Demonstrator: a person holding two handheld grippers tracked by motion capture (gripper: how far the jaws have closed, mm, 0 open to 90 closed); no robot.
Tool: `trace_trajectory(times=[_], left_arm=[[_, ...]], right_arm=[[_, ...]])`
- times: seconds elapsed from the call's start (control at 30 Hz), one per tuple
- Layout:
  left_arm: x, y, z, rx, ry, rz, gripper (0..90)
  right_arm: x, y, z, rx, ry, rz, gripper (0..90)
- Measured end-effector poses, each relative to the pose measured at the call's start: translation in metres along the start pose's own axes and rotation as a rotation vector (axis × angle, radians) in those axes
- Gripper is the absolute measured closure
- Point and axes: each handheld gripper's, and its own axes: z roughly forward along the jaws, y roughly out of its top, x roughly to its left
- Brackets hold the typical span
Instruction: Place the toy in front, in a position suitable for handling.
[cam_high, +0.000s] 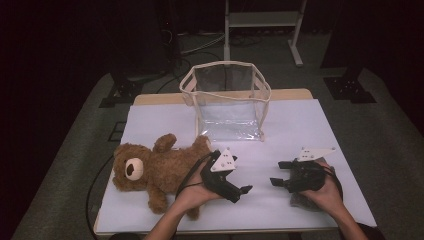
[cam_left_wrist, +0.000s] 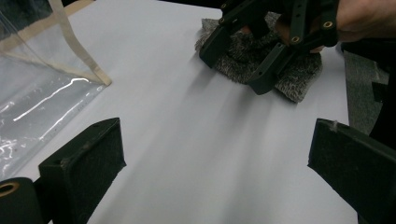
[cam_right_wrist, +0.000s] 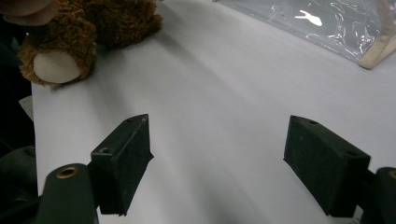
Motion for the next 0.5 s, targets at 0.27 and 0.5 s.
trace_trajectory(times=[0.27, 0.5], left_arm=[[0.005, 0.008, -0.019, -0.028, 0.000, 0.026, 2.9], [0.009, 0.013, -0.042, -0.068, 0.026, 0.060, 2.9]], right_arm=[[0.000, -0.001, 0.000, 0.002, 0.005, 0.006, 21.4], [0.003, -0.001, 0.001, 0.003, 0.006, 0.001, 21.4]])
